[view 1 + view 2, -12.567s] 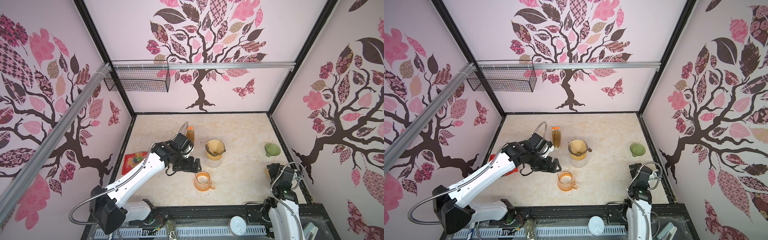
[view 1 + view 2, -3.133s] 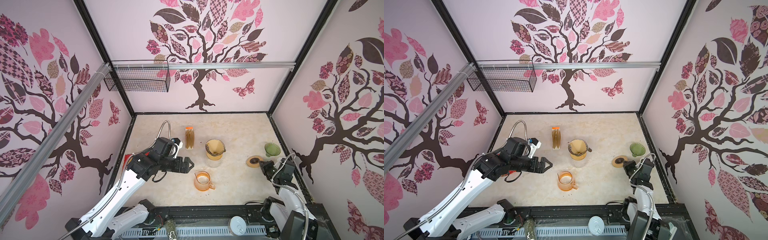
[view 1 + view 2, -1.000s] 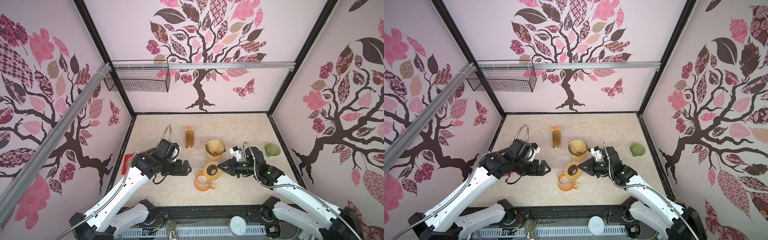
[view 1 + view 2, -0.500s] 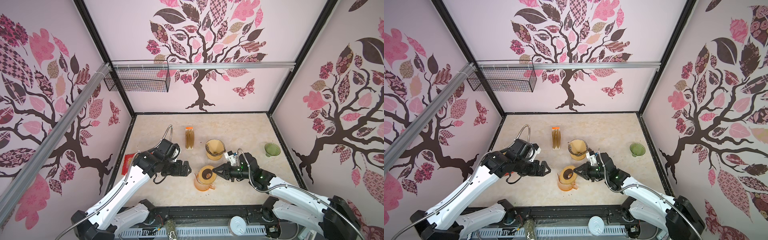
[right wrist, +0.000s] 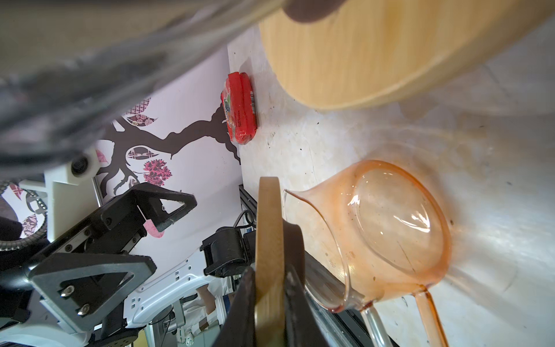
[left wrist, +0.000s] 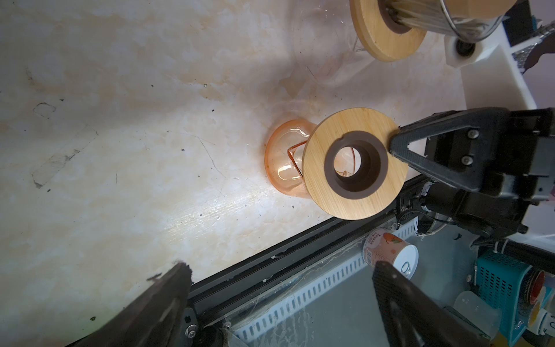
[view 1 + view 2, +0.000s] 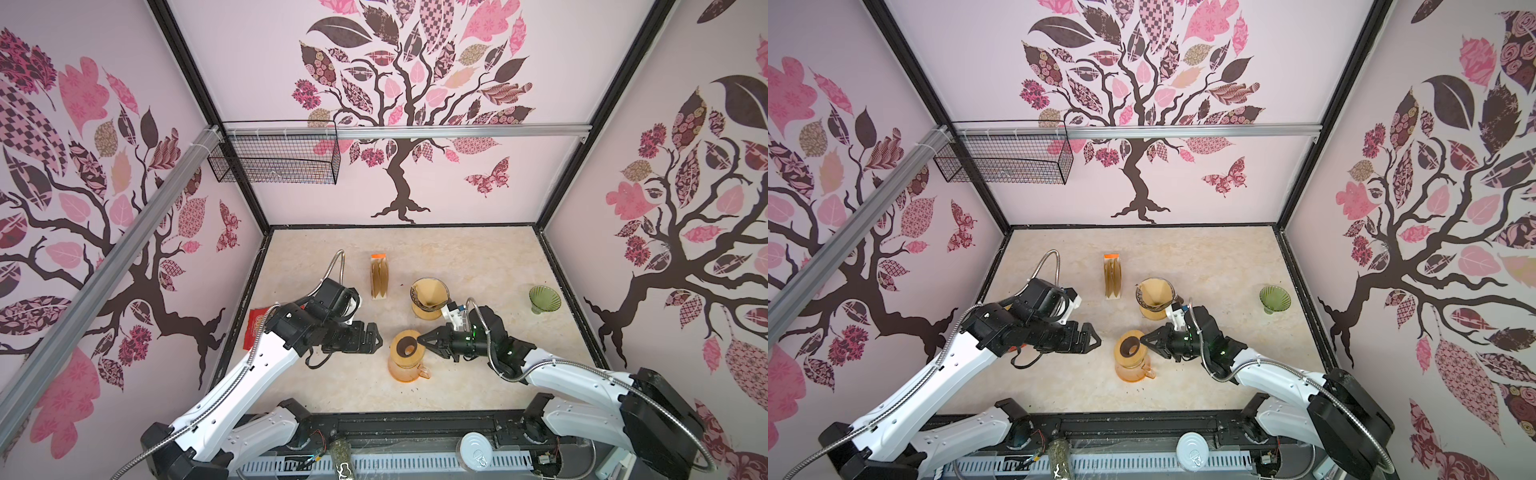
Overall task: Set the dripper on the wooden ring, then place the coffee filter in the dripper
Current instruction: 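Lower the bamboo ring onto the orange jug mouth with the right gripper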
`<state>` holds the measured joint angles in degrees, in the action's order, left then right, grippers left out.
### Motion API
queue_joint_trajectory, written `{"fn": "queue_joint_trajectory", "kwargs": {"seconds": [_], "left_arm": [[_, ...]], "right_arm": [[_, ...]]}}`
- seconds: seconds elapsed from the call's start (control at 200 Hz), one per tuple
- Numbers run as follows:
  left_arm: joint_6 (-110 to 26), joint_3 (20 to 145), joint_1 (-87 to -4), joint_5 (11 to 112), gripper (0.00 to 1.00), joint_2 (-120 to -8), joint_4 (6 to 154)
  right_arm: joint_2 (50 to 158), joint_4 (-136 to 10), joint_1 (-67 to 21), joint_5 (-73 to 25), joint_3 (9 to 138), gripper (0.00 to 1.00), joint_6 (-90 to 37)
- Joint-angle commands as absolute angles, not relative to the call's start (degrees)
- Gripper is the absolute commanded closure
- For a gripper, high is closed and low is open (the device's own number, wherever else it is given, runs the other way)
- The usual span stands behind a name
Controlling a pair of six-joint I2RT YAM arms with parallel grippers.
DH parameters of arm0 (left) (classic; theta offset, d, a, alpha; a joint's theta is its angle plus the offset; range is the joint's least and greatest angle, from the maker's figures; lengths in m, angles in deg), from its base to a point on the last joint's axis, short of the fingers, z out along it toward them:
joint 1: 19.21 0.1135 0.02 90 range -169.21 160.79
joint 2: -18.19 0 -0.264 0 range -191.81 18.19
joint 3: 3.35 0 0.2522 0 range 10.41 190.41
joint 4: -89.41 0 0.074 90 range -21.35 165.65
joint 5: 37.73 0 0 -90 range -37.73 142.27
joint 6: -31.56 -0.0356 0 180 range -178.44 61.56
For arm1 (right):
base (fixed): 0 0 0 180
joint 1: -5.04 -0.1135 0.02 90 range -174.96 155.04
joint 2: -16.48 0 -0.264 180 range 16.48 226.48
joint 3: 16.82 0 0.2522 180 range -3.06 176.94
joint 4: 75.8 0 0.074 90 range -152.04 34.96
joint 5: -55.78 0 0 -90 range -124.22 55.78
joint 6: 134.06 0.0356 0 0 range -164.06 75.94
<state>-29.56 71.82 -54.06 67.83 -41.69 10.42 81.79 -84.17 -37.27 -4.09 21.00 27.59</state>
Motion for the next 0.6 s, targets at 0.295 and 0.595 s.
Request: {"fn": "queue_joint_trajectory", "kwargs": {"seconds": [0.295,0.595], "left_arm": [[-29.6,70.9,-53.8,69.0,0.02,-40.8,11.4],[-29.7,71.1,-53.7,69.2,0.02,-40.9,11.5]], "right_arm": [[80.5,-87.6,-38.5,-5.9,19.2,1.00,29.1],[81.2,-88.5,-39.2,-6.7,18.0,1.00,29.4]]}}
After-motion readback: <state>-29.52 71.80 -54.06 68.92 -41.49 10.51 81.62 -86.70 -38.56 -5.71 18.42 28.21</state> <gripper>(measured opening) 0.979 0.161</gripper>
